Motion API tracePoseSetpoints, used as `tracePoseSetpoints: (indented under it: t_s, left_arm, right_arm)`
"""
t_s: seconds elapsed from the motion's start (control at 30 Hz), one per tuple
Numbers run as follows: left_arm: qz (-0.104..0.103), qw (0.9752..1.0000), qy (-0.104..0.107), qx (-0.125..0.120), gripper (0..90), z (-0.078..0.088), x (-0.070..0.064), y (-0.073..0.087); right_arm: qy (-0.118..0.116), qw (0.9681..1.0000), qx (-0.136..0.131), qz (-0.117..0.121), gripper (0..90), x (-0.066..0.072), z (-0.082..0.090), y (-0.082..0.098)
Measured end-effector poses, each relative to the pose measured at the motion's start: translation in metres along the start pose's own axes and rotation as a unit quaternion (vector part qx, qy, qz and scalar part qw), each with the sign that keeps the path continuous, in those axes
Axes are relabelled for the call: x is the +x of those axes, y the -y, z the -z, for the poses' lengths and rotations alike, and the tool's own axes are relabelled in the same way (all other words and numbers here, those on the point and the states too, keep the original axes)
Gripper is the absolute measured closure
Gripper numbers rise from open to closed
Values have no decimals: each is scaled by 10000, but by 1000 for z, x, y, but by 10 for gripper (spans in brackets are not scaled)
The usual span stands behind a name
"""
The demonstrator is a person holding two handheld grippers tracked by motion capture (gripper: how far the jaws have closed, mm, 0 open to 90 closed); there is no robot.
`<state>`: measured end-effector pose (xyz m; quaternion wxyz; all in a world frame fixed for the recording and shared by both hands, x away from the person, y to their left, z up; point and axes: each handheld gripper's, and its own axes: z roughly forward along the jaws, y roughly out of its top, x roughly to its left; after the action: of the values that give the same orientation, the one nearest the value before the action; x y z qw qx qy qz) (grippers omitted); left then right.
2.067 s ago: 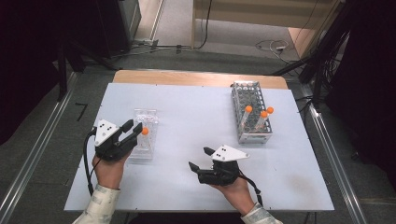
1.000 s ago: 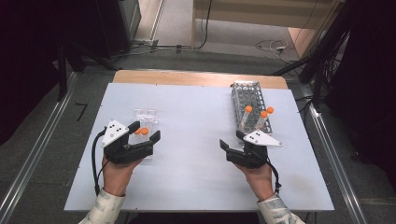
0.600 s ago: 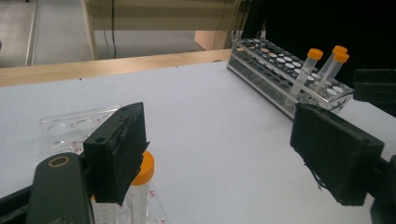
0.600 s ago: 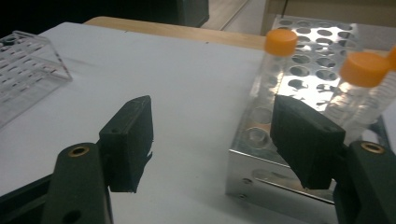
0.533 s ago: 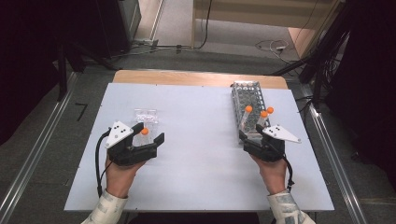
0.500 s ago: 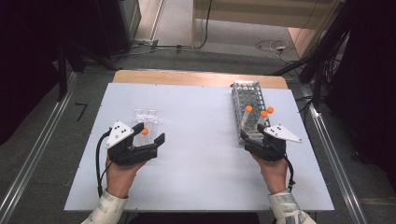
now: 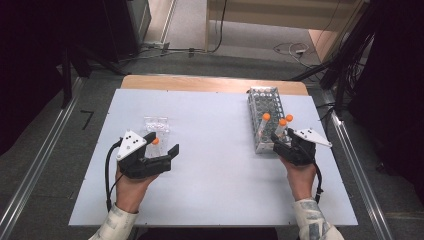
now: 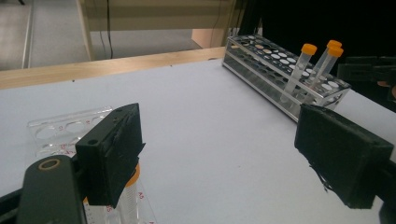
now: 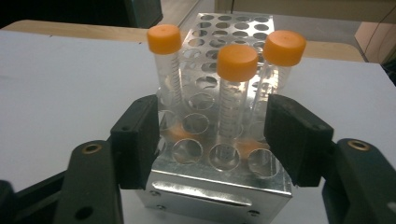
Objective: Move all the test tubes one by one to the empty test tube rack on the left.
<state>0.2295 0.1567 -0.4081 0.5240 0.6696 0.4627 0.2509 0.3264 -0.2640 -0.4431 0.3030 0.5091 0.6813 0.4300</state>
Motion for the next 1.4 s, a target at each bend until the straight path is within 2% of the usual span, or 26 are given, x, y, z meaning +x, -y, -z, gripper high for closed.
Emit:
tracePoseSetpoints:
  t_s: [0.33, 0.43, 0.8, 1.0, 1.4]
  left_arm:
    - [-9, 10000, 8, 22, 151, -1, -2, 1]
    - [-7, 10000, 15, 16, 151, -1, -2, 0]
    - [-17, 10000, 39, 59, 151, -3, -3, 1]
    - [-35, 10000, 46, 73, 151, -3, -4, 1]
    - [-31, 9999, 44, 89, 150, -5, -4, 2]
  right_arm:
    - [187, 9998, -17, 11, 591, -5, -16, 1]
    - [218, 9997, 3, 82, 622, -4, -21, 1]
    - [300, 9995, 64, 89, 710, -4, -28, 1]
    - [322, 9994, -88, 121, 712, -4, -22, -3]
    - [296, 9977, -599, 140, 714, -2, 4, -22]
